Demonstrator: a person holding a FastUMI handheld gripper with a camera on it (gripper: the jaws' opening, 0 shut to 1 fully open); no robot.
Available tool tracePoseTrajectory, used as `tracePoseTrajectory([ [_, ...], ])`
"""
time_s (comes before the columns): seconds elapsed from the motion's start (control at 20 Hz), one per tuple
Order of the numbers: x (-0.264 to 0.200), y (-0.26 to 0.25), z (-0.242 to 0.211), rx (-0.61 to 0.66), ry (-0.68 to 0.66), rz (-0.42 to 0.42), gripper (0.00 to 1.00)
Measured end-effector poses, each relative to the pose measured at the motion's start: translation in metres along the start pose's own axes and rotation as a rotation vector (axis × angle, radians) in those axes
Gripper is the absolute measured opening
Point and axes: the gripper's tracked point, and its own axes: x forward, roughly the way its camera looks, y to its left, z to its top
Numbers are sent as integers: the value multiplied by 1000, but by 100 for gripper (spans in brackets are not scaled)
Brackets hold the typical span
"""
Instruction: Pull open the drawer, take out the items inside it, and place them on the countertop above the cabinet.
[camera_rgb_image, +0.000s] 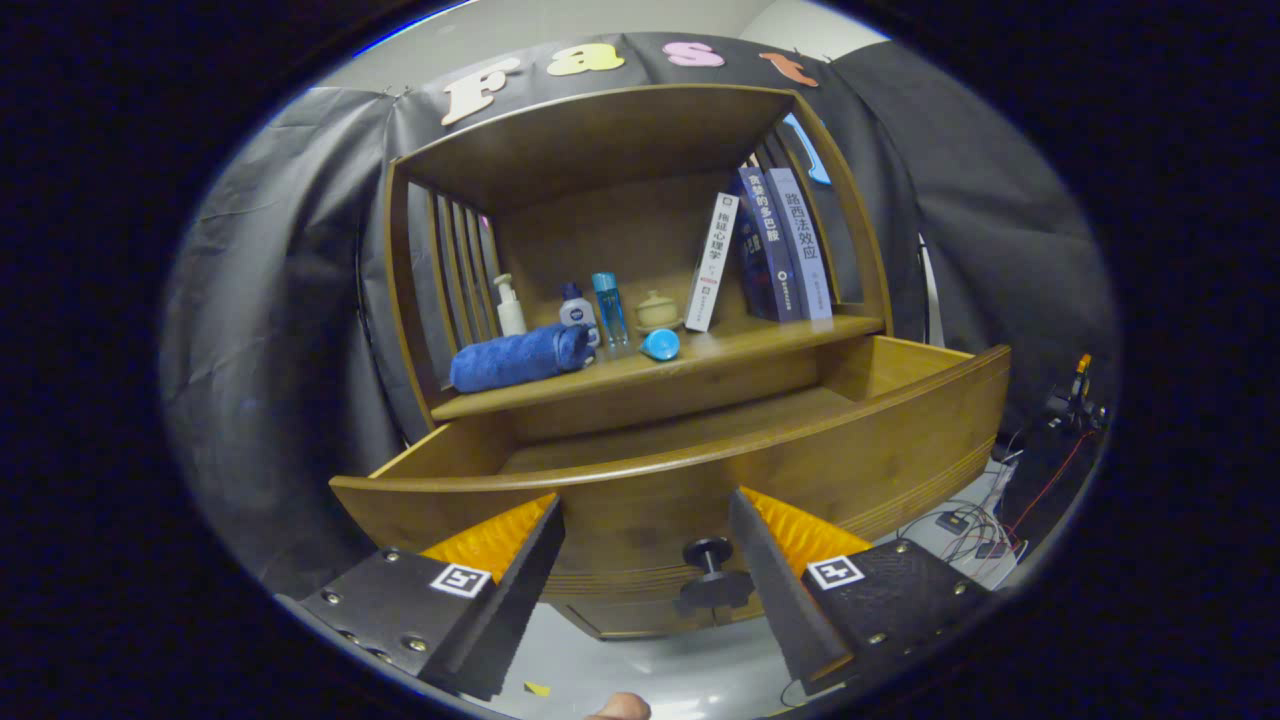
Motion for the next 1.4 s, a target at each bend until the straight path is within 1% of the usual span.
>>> tracePoseTrajectory([
  [0.05,4,1,9,18,-32,-1,99],
  [0.1,12,1,6,26,-16,2,99],
  [0.4,31,0,13,54,-35,21,99],
  [0.55,44,-4,24,122,-78,30,99],
  [0.6,49,-1,23,126,-82,31,99],
  [0.9,79,1,27,113,-72,20,99],
  [1.05,92,0,31,77,-61,18,99],
  [1.4,122,-3,37,48,-33,17,99],
])
